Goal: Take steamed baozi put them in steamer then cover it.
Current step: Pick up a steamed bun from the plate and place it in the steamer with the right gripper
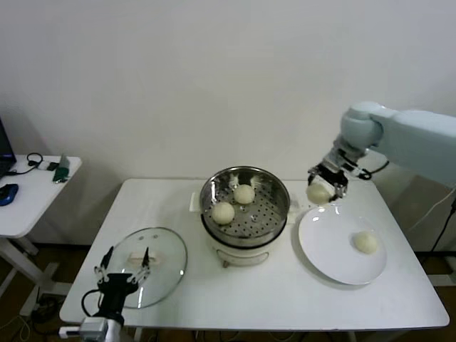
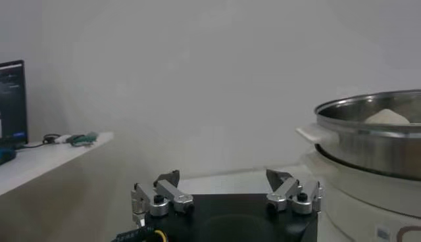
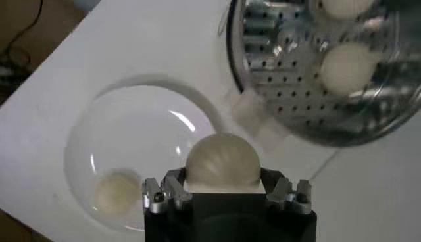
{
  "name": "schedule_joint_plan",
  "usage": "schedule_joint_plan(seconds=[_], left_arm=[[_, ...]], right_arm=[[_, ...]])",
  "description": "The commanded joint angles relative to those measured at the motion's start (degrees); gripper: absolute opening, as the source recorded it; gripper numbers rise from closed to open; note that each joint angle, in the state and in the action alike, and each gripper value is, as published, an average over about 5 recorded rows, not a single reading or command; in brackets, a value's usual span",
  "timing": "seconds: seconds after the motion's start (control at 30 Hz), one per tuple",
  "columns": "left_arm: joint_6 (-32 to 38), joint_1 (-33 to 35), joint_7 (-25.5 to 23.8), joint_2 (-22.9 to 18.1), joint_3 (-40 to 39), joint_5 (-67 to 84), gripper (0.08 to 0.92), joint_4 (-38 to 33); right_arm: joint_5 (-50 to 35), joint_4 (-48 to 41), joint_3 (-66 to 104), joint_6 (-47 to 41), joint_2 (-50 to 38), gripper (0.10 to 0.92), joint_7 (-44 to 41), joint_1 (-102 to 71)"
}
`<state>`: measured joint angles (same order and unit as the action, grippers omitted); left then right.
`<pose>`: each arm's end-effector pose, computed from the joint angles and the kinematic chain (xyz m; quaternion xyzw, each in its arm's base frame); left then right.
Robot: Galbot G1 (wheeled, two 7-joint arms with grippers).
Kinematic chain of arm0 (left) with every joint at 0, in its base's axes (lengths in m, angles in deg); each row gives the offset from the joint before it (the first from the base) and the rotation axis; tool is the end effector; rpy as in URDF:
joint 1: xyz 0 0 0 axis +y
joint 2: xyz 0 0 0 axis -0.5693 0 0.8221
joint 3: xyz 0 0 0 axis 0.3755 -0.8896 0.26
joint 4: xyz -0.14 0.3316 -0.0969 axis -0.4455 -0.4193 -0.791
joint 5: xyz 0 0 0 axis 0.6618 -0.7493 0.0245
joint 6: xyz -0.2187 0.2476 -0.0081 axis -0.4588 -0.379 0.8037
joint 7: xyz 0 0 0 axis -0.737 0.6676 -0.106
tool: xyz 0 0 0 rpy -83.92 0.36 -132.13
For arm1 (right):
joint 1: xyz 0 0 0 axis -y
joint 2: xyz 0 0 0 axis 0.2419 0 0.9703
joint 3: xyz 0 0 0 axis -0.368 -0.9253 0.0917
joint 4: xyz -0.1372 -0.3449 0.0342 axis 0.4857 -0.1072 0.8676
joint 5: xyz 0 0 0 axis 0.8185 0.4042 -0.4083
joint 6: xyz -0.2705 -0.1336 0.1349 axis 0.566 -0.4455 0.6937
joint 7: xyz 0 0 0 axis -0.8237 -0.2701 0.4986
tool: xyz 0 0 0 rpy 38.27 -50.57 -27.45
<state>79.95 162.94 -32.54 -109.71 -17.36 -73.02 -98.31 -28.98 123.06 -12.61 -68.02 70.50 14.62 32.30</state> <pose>0.0995 0.0556 -0.3281 0.0355 -0.9938 -0.0750 0.0745 0.5389 -0.0811 0.0128 0.5922 -0.2968 0.7155 0.2221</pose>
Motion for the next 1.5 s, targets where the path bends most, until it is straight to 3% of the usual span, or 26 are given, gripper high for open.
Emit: schedule_joint_plan(seconds=[0.03,0.43,0.63,1.1,1.5], left_arm=[[0.2,0.5,0.0,-0.1,-0.2,0.0,0.823,0.0],[0.4,1.3,0.0,-0.1,0.9,1.0,0.823,-0.2],[0.4,1.0,0.0,0.0,0.8,1.2,0.823,0.4],[0.0,-0.1,0.0,0.1,0.6,1.3,0.823,1.1],[-0.1,-0.2,0.1,0.1,0.6,1.3,0.823,1.1]], right_arm=[[1.8,3.7,1.0,8.0,14.3,0.746,0.4,5.5],[7.8,-0.4,2.3,9.6,25.0,0.746,0.1,-6.0],[11.7,-1.8,2.1,11.5,26.3,0.746,0.1,-10.7],[10.5,-2.8,0.5,11.9,26.9,0.754,-0.2,-12.7],[9.5,-2.8,2.3,11.0,25.2,0.822,-0.6,-10.5]])
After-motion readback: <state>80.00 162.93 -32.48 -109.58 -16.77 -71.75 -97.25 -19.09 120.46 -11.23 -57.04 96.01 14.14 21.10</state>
